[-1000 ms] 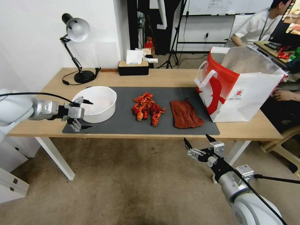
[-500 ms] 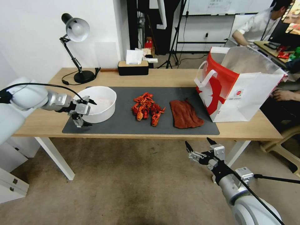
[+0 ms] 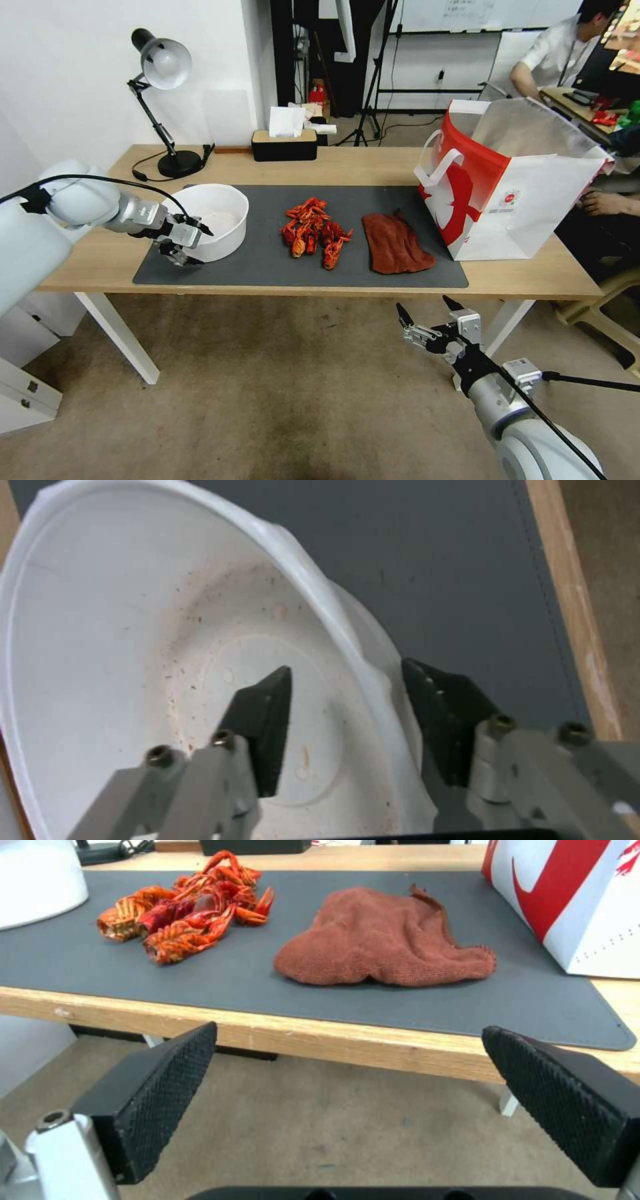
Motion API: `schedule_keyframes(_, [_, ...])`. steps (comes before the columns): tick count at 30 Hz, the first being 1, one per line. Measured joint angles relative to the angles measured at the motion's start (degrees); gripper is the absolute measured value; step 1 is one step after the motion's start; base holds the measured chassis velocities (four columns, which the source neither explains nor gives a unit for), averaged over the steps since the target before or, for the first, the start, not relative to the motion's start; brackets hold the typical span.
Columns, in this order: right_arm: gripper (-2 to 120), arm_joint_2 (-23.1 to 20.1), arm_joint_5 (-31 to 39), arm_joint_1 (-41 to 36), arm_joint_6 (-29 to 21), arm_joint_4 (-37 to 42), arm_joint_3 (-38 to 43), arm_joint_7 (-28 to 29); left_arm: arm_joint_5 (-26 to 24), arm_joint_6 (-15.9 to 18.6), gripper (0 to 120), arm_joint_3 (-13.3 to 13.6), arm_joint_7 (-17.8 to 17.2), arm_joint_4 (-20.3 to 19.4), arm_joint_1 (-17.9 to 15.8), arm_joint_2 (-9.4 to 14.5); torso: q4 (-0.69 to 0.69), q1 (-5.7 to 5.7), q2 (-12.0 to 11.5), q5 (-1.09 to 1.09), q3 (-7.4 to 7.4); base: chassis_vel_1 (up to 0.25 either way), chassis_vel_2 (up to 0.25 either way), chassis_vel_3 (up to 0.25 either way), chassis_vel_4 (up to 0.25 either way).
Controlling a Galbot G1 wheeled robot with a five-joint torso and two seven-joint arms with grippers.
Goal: Sweep shrimp from table into container with towel, then put container into takeout bag.
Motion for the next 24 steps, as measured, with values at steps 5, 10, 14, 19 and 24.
schedule_keyframes(5, [100, 0.1, 0.0, 0.1, 0.0, -0.2, 0.0, 0.0, 0.0, -0.4, 23, 0.5, 0.4, 0.0, 0.0, 0.5, 0.00, 0.00, 0.0, 0.01, 0.00, 0.000, 0.000, 0.000, 0.000])
schedule_keyframes(10, [100, 0.1, 0.0, 0.2, 0.0, -0.3, 0.0, 0.1, 0.0, -0.6, 9, 0.5, 0.5, -0.4, 0.4, 0.8, 0.00, 0.00, 0.0, 0.00, 0.00, 0.000, 0.000, 0.000, 0.000])
schedule_keyframes(14, [100, 0.1, 0.0, 0.2, 0.0, -0.5, -0.1, 0.1, 0.0, -0.9, 0, -0.3, 0.6, -1.3, 1.8, 1.6, -0.01, 0.00, 0.0, 0.01, 0.00, 0.000, 0.000, 0.000, 0.000])
schedule_keyframes(19, [100, 0.0, 0.1, 0.2, 0.0, -0.6, -0.1, 0.1, -0.4, -1.8, 0, -8.8, 0.5, -4.7, 8.6, 3.8, -0.01, 0.00, 0.0, 0.00, 0.00, 0.000, 0.000, 0.000, 0.000])
schedule_keyframes(24, [100, -0.1, 0.2, 0.2, 0.0, -0.6, -0.3, 0.1, -0.5, -5.8, 0, -22.3, 0.5, -13.0, 20.6, 7.9, 0.04, 0.00, 0.0, 0.01, -0.01, 0.000, 0.000, 0.000, 0.000])
